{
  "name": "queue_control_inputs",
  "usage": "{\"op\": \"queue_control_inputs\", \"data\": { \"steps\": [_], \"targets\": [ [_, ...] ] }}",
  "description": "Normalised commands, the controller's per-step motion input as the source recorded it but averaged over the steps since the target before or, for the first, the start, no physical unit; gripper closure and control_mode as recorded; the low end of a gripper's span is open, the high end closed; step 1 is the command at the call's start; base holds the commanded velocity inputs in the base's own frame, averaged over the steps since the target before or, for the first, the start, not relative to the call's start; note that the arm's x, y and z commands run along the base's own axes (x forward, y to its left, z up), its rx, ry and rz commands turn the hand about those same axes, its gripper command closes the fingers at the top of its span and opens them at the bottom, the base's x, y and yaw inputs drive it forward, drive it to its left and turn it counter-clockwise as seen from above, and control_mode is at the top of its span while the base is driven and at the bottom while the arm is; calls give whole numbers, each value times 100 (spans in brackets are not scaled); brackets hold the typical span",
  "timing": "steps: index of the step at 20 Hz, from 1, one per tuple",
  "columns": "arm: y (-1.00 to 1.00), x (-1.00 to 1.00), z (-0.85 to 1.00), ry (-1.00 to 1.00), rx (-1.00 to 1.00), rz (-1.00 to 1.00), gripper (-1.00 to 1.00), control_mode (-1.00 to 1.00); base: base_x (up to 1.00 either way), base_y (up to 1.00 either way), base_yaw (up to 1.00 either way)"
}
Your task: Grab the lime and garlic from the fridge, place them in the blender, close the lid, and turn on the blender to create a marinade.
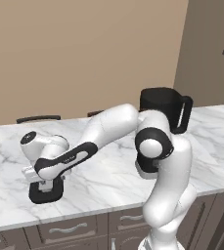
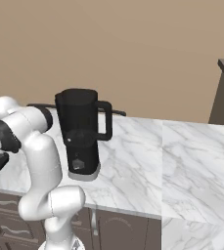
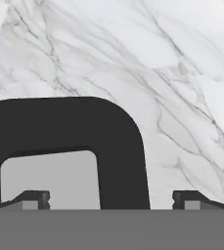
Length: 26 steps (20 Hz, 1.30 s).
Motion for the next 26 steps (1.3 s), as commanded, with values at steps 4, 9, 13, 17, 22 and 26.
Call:
{"op": "queue_control_inputs", "data": {
  "steps": [4,9,13,17,22,26],
  "targets": [
    [46,57,-5,-1,2,-6,-100,-100,0,0,0],
    [37,19,0,0,0,-4,-100,-100,0,0,0],
    [16,-2,-7,3,-2,0,-100,-100,0,0,0],
    [11,-11,-13,4,-1,0,-100,-100,0,0,0],
    [0,-20,-18,0,0,0,-100,-100,0,0,0],
    [-5,-46,-16,0,0,0,-100,-100,0,0,0]
  ]
}}
